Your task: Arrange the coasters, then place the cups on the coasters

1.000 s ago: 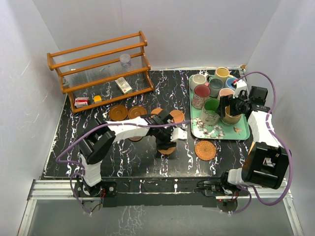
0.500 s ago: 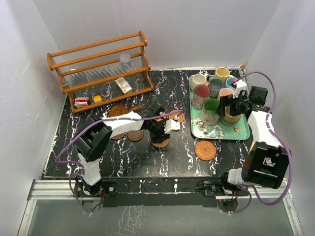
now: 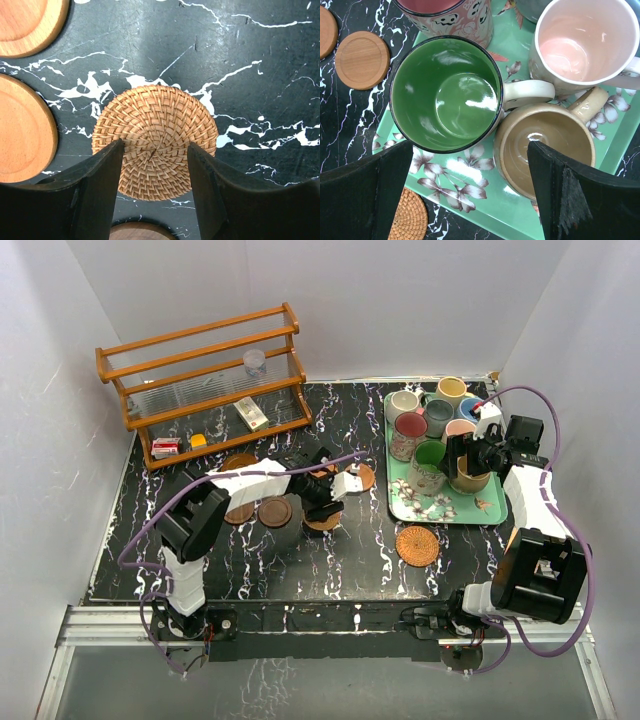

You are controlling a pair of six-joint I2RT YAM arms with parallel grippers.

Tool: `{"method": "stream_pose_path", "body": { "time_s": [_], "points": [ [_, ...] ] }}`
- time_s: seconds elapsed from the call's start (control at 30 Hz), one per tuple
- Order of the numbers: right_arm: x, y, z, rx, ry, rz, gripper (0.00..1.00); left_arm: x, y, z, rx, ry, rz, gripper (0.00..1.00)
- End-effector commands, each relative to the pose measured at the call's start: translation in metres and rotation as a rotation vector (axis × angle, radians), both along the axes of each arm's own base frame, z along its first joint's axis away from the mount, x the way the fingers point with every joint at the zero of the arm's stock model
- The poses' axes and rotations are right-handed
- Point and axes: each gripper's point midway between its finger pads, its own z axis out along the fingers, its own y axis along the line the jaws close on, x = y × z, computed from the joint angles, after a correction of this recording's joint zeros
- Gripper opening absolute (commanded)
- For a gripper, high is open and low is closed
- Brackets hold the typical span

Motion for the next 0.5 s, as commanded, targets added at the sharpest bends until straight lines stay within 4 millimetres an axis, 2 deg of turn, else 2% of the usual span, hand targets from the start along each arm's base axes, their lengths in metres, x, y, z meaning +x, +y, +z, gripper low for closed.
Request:
{"method": "stream_pose_path", "body": {
  "time_s": [0.0, 0.23, 0.47],
  "points": [
    [0.007, -0.003, 0.007, -0.011, -0.037, 0.003, 0.98, 0.007, 0.004, -0.012, 0.038, 0.014, 0.017, 0.52],
    [0.006, -0.003, 0.007, -0.009, -0.036, 0.004, 0.98, 0.008, 0.004, -0.017, 0.050, 0.023, 0.020, 0.52],
    [0.007, -0.003, 0.006, -0.007, -0.032, 0.005, 0.98, 0.009, 0.003, -0.003, 0.036, 0.003, 0.021, 0.57]
  ]
}}
